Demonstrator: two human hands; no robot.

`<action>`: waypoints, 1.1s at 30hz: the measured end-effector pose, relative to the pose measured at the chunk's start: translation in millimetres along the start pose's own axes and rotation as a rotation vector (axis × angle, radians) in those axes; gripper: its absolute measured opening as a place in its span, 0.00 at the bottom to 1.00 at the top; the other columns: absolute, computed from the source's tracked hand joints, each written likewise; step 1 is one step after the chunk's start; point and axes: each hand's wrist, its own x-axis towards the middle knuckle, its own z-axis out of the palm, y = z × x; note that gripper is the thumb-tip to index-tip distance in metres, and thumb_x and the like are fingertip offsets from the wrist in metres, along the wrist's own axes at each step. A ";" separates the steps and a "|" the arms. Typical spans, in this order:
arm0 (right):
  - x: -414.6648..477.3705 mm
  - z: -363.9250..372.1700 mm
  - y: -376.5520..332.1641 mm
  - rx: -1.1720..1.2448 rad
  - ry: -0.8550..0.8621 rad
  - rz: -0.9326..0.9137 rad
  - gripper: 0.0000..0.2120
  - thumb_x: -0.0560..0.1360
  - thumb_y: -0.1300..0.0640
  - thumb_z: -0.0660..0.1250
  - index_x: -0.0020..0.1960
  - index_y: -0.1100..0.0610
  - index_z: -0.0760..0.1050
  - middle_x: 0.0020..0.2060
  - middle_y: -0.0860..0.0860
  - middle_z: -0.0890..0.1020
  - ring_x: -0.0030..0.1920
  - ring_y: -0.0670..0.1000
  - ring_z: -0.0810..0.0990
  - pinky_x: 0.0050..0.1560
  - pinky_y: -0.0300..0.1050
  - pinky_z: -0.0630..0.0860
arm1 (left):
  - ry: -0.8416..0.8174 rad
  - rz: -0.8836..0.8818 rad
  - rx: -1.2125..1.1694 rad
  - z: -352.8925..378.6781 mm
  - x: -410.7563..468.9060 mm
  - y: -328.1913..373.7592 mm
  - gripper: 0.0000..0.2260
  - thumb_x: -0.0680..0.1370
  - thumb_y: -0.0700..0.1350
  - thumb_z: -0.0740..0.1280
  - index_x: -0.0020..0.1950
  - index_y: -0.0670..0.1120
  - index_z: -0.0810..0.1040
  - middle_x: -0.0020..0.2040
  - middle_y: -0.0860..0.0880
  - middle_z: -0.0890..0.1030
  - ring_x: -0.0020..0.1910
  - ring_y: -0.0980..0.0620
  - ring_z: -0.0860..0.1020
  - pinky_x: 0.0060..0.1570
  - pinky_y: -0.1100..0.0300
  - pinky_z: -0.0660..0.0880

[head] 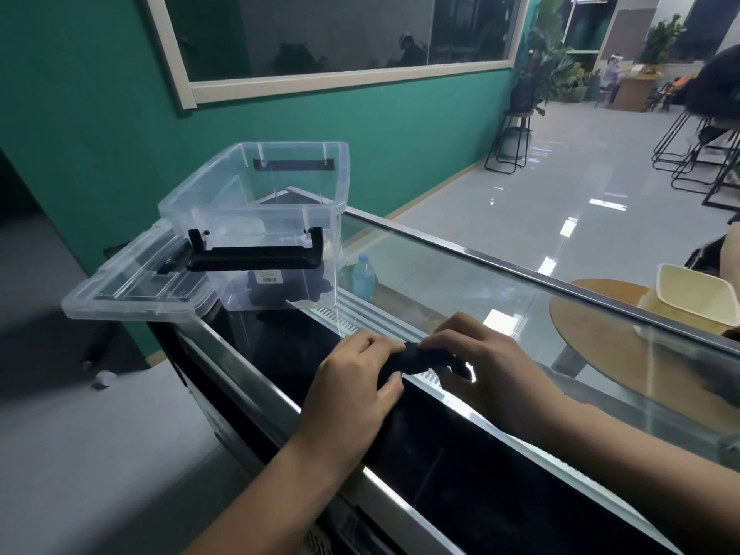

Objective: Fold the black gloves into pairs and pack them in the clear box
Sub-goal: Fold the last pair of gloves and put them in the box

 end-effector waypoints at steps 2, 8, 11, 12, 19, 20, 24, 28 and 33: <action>15.0 -10.3 -4.2 0.006 0.032 0.000 0.17 0.77 0.63 0.76 0.62 0.49 0.83 0.53 0.45 0.80 0.44 0.46 0.81 0.45 0.44 0.79 | 0.022 0.015 -0.003 -14.2 13.7 -0.6 0.13 0.78 0.41 0.76 0.63 0.49 0.86 0.55 0.56 0.83 0.55 0.56 0.82 0.60 0.57 0.81; 95.8 -49.1 -30.2 0.025 0.168 -0.072 0.15 0.74 0.65 0.78 0.58 0.52 0.85 0.49 0.48 0.82 0.41 0.46 0.79 0.46 0.45 0.79 | 0.143 0.129 0.115 -86.4 72.9 2.7 0.14 0.76 0.39 0.78 0.62 0.47 0.87 0.54 0.53 0.85 0.50 0.56 0.83 0.58 0.64 0.79; 144.5 -64.9 -46.7 0.047 0.203 -0.098 0.14 0.73 0.65 0.78 0.57 0.54 0.86 0.47 0.50 0.83 0.41 0.49 0.82 0.47 0.46 0.81 | 0.217 0.162 0.234 -128.8 102.5 3.7 0.15 0.76 0.40 0.78 0.62 0.47 0.88 0.54 0.50 0.87 0.50 0.54 0.83 0.56 0.66 0.76; 161.3 -68.7 -52.3 0.057 0.214 -0.099 0.13 0.73 0.64 0.78 0.56 0.54 0.86 0.47 0.51 0.84 0.41 0.49 0.83 0.47 0.46 0.81 | 0.237 0.166 0.259 -142.2 111.9 2.9 0.14 0.76 0.40 0.78 0.62 0.47 0.88 0.53 0.49 0.87 0.50 0.52 0.83 0.57 0.64 0.76; 266.5 -62.6 -76.2 0.123 0.222 -0.021 0.11 0.72 0.64 0.75 0.52 0.54 0.87 0.41 0.48 0.87 0.35 0.44 0.82 0.40 0.41 0.81 | 0.240 0.050 0.304 -210.1 177.7 -25.9 0.12 0.77 0.39 0.77 0.59 0.49 0.88 0.51 0.48 0.88 0.47 0.52 0.85 0.53 0.69 0.78; 277.8 -58.6 -77.5 0.125 0.214 -0.009 0.10 0.72 0.64 0.74 0.51 0.54 0.87 0.39 0.48 0.87 0.34 0.42 0.81 0.38 0.40 0.79 | 0.229 0.011 0.306 -214.4 185.3 -32.7 0.12 0.77 0.39 0.76 0.59 0.49 0.88 0.49 0.48 0.88 0.44 0.55 0.84 0.48 0.78 0.73; 309.5 -38.4 -77.4 0.041 0.148 0.024 0.09 0.73 0.63 0.74 0.51 0.54 0.86 0.40 0.47 0.86 0.33 0.42 0.78 0.39 0.40 0.76 | 0.141 -0.126 0.311 -220.9 203.2 -59.5 0.11 0.77 0.38 0.76 0.59 0.48 0.88 0.45 0.50 0.87 0.41 0.59 0.83 0.41 0.79 0.70; 321.8 -21.9 -71.7 -0.050 0.056 0.053 0.09 0.72 0.60 0.75 0.50 0.49 0.85 0.45 0.49 0.87 0.42 0.53 0.83 0.46 0.50 0.84 | 0.056 -0.191 0.322 -217.0 212.6 -84.2 0.11 0.77 0.42 0.78 0.58 0.51 0.88 0.50 0.50 0.89 0.52 0.49 0.85 0.53 0.61 0.75; 332.5 -16.8 -65.0 -0.129 -0.043 0.062 0.10 0.73 0.60 0.74 0.51 0.49 0.86 0.46 0.50 0.88 0.43 0.55 0.86 0.47 0.54 0.86 | -0.063 -0.226 0.338 -209.4 230.4 -101.0 0.10 0.76 0.43 0.80 0.56 0.51 0.88 0.52 0.49 0.89 0.53 0.49 0.86 0.58 0.56 0.81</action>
